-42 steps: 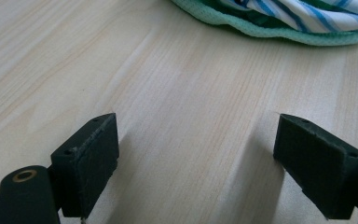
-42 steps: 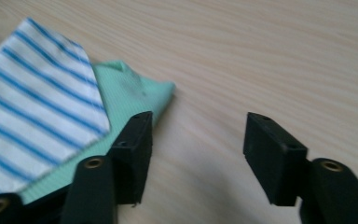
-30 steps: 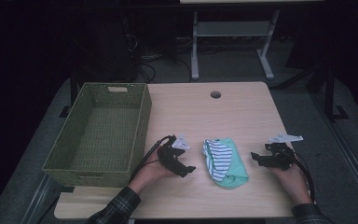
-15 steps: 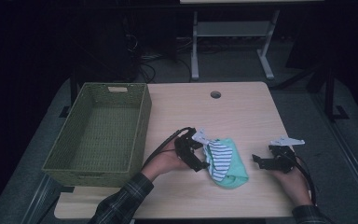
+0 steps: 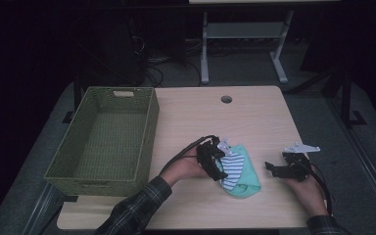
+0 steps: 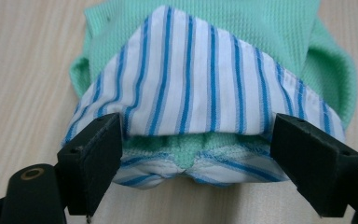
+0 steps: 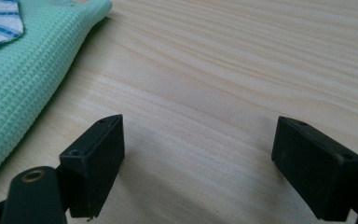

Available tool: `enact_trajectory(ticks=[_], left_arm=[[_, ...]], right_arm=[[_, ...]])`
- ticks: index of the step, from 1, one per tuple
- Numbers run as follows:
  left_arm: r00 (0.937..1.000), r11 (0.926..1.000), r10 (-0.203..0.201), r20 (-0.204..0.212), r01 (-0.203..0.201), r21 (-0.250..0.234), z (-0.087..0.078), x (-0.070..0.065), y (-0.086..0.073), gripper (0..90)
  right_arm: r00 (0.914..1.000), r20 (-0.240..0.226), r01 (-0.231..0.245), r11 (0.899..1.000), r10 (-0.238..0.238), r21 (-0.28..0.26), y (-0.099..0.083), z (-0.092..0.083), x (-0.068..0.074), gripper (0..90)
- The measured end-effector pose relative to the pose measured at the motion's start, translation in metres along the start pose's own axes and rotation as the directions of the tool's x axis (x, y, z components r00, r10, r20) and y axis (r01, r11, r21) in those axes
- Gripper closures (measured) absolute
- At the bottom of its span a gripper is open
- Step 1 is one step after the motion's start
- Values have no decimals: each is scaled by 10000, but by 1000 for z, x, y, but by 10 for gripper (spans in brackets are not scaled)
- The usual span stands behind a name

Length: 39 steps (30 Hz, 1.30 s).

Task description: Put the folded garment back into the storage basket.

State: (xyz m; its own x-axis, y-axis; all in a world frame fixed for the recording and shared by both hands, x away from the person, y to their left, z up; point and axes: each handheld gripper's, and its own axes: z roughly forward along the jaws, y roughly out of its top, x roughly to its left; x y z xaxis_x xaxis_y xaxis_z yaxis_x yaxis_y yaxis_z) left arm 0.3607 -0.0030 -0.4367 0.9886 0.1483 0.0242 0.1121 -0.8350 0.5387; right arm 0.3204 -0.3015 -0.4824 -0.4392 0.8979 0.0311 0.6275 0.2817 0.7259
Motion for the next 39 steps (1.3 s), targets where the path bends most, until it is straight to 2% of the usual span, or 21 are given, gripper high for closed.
enact_trajectory(ticks=[8,10,14,16,18,23,27,30,33,39], left_arm=[[9997,9994,34,222,-42,355,15,0,-3,183],[9992,9996,-154,378,144,252,17,0,-4,194],[9985,9995,-214,501,201,263,17,1,-4,225],[9983,9996,-185,551,172,242,17,0,-4,262],[9979,9996,-33,645,13,298,15,-1,-3,338],[9962,9998,0,872,-16,178,13,-2,-3,536],[9944,9999,-21,1057,4,163,12,-2,-4,636],[9940,9999,-36,1092,23,124,12,-2,-4,683],[9925,9993,-371,1169,371,21,11,0,-6,708],[9913,9981,-556,1191,585,-209,1,2,-5,730]], right_arm=[[10000,6,-5,10000,5,0,0,0,0,169],[10000,5,-5,10000,5,-2,0,0,0,169],[10000,8,-9,10000,9,-3,0,0,0,169],[10000,8,-5,10000,5,-3,0,0,0,169],[10000,7,-8,10000,8,-2,0,0,0,170],[10000,17,-16,10000,16,-1,0,0,0,169],[10000,18,-13,10000,13,-1,0,0,0,169],[10000,18,-18,10000,18,-1,0,0,0,169],[10000,18,-13,10000,13,-1,0,0,0,169],[10000,16,-14,10000,14,1,0,0,0,169]])
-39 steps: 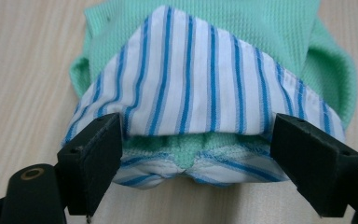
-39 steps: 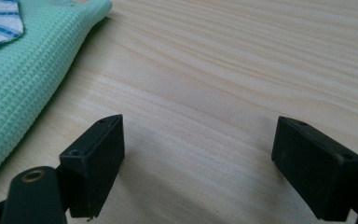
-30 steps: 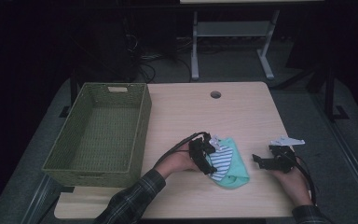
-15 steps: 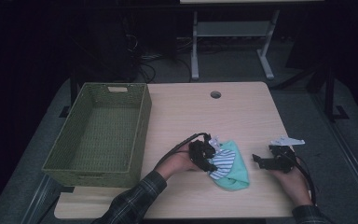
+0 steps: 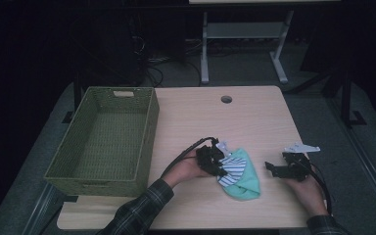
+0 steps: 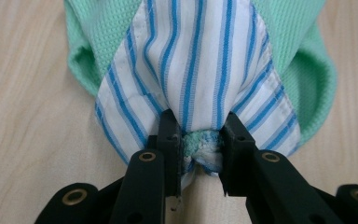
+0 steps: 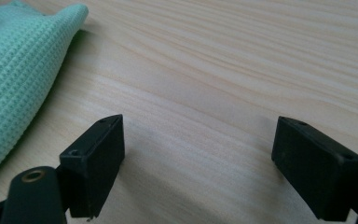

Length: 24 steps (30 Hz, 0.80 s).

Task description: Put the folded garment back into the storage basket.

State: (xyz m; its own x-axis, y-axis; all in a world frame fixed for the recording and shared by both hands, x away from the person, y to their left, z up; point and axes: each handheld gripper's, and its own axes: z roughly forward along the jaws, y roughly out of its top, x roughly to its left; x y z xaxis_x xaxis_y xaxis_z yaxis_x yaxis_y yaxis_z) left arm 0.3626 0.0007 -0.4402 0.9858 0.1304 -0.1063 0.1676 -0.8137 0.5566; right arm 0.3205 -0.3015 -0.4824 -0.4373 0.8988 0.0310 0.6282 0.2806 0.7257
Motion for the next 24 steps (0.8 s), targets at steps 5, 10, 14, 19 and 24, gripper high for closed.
enact_trajectory(ticks=[5,10,14,19,24], left_arm=[[9998,9989,-181,86,184,-422,-13,-1,2,734],[9996,9970,-278,57,281,-726,-29,-3,6,736],[9997,9959,-242,-73,235,-870,-44,-3,11,738],[9988,9935,-485,-114,470,-1040,-62,-2,14,740],[9985,9925,-457,-312,418,-1152,-80,-1,15,740]], right_arm=[[10000,5,5,10000,-5,-1,0,0,0,169],[10000,3,1,10000,-1,-2,0,0,0,169],[10000,2,-5,10000,5,-1,0,0,0,169],[10000,1,-18,10000,18,2,0,0,0,169],[10000,1,-9,10000,9,0,0,0,0,169]])
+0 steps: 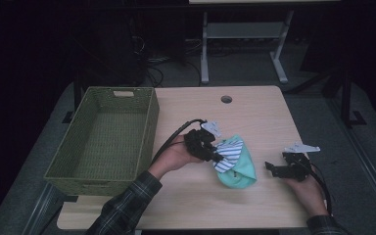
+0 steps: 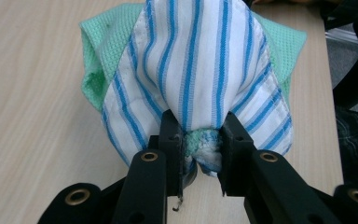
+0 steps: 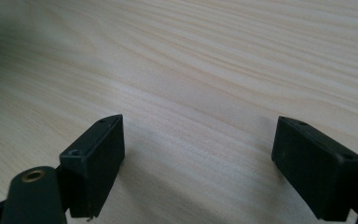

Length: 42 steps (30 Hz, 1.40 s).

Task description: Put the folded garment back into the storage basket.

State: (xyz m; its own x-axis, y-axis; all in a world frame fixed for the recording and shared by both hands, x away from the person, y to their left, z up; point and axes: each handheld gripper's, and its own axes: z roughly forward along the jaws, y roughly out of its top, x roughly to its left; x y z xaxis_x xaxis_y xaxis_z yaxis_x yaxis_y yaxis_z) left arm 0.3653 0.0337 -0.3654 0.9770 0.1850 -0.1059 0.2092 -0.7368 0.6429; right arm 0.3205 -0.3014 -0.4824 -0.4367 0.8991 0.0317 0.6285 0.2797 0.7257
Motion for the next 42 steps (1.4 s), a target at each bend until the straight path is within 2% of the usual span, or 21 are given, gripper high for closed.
enact_trajectory(ticks=[7,14,20,25,30,32,42], left_arm=[[9992,9996,-223,-343,216,-200,-26,6,0,740],[9962,9994,-351,-798,350,-32,-52,10,-2,740],[9911,9990,-451,-1250,456,12,-79,16,-6,739],[9834,9976,-693,-1675,692,-63,-103,21,-14,739],[9715,9950,-990,-2152,1001,-58,-127,26,-25,739],[9649,9929,-1183,-2343,1183,-141,-136,28,-30,739],[9237,9784,-2067,-3227,1941,-712,-180,36,-58,740]], right_arm=[[10000,10,1,10000,-1,4,0,0,0,165],[10000,26,-22,10000,21,59,0,0,0,140],[10000,18,-12,9999,12,123,1,1,0,101],[9999,105,-51,9997,49,246,1,3,0,36],[9997,185,-194,9992,188,360,2,4,0,15],[9997,187,-185,9992,178,354,2,4,0,15],[9998,161,-131,9993,125,354,2,4,0,16]])
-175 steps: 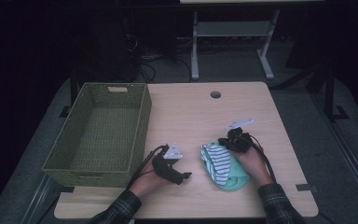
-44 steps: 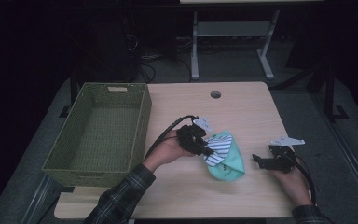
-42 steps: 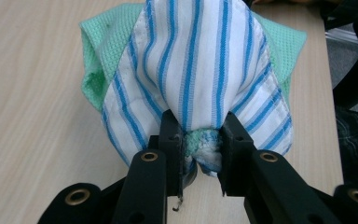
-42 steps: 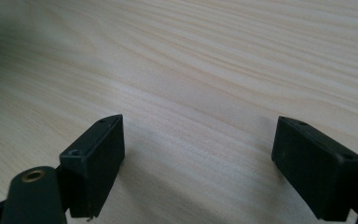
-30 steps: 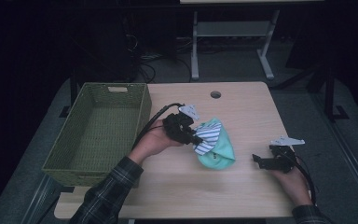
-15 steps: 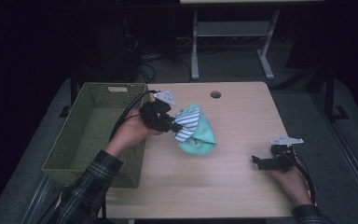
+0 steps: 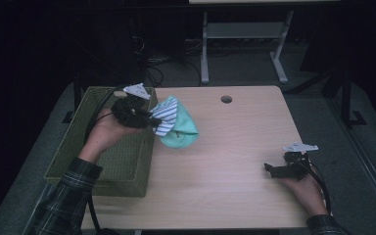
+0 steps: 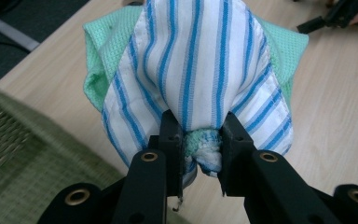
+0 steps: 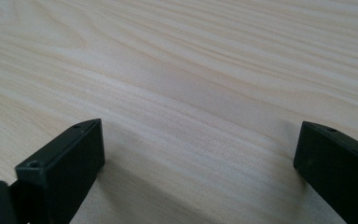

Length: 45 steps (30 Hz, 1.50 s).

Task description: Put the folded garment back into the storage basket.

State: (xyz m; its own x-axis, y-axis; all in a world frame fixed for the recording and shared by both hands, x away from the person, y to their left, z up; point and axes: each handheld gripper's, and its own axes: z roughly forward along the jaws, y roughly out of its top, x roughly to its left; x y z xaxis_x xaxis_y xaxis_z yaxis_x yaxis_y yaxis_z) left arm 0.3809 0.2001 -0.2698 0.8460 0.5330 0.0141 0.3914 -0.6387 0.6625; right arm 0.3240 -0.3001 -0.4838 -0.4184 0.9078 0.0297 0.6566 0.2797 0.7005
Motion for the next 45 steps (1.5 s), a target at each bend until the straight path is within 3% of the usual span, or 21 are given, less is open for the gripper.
enact_trajectory(ticks=[7,16,22,26,28,33,40,45], left_arm=[[9946,9974,-712,-759,700,-179,-24,19,-21,740],[9816,9895,-1431,-1261,1392,-396,-49,34,-50,740],[9663,9779,-2084,-1513,2030,-504,-56,44,-76,739],[9504,9655,-2600,-1706,2528,-632,-58,53,-97,740],[9404,9569,-2901,-1773,2827,-662,-59,56,-108,740],[9245,9444,-3286,-1934,3246,-532,-52,63,-131,739],[9083,9310,-3620,-2095,3636,-327,-38,68,-150,739],[9055,9274,-3681,-2111,3739,-136,-24,72,-159,738]], right_arm=[[10000,-10,17,10000,-17,-8,0,0,0,15],[10000,-11,26,10000,-26,-17,0,0,0,15],[10000,-8,1,10000,-1,-1,0,0,0,16],[10000,-7,9,10000,-9,-5,0,0,0,16],[10000,-8,11,10000,-11,-1,0,0,0,15],[10000,-11,8,10000,-8,1,0,0,0,16],[10000,-11,0,10000,0,6,0,0,0,16],[10000,-11,12,10000,-12,2,0,0,0,16]])
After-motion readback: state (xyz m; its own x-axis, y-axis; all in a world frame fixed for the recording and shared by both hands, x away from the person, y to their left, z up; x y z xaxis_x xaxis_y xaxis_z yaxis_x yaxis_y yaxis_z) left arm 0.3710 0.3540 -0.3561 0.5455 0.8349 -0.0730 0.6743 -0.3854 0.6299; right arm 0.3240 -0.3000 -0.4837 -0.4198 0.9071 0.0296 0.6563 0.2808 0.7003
